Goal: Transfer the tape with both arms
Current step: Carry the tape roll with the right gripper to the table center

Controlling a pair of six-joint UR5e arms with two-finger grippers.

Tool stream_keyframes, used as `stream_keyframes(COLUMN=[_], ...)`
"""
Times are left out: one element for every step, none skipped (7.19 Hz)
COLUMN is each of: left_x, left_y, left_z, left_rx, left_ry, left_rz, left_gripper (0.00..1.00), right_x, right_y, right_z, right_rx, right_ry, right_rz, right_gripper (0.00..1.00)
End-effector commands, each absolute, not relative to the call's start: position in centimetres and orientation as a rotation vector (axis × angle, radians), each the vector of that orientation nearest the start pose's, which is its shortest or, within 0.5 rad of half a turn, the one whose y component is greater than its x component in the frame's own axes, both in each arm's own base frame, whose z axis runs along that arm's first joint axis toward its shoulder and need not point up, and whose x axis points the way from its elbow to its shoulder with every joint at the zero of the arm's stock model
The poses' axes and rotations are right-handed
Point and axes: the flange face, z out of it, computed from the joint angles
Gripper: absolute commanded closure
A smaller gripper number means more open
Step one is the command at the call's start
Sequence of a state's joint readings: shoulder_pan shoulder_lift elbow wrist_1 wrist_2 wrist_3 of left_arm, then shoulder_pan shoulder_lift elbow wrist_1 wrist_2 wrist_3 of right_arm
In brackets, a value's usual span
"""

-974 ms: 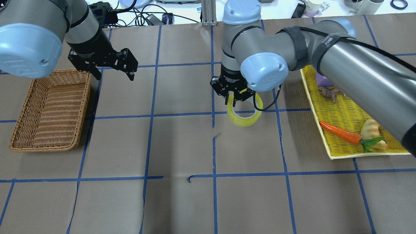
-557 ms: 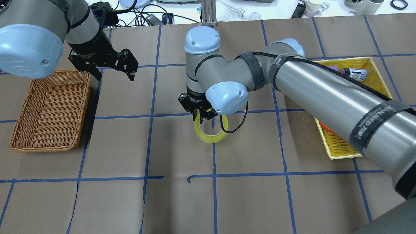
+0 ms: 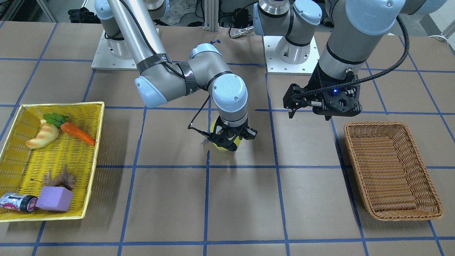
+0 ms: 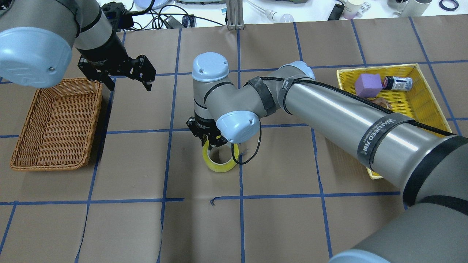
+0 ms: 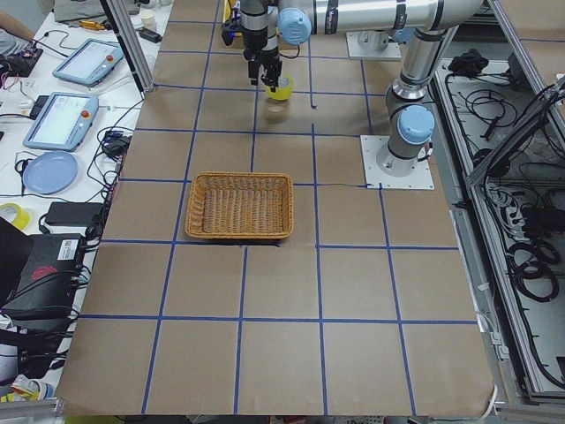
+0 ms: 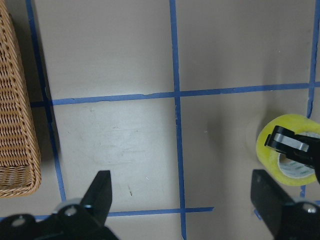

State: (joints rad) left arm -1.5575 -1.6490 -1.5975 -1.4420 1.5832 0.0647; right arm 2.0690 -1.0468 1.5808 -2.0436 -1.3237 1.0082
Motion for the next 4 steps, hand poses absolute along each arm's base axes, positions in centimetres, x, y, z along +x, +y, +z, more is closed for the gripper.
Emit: stream_keyframes(left_x=[-12.5,-12.6,-12.6,-12.7], left_y=[-52.8,-52.7,-52.7,-52.7], left_z=[44.9,44.9,44.9,44.8], left_rx=[0.079,0.084,0.081,0.082], left_ry=[3.127,3.127,3.128,3.135], left_rz=[-0.045,-0.045,-0.045,-0.043], left_gripper=[0.0,0.0,0.0,0.0], right_x=[45.0,44.1,41.7,36.9], right_y=[-48.9,-49.6,-50.3,-52.9], right_z=[22.9,24.4,26.6,27.6], right_rx=[0.793,0.777,0.673,0.673], right_ry=[2.845,2.846,2.917,2.966], right_rz=[0.353,0.301,0.184,0.136], right_gripper=[0.0,0.0,0.0,0.0])
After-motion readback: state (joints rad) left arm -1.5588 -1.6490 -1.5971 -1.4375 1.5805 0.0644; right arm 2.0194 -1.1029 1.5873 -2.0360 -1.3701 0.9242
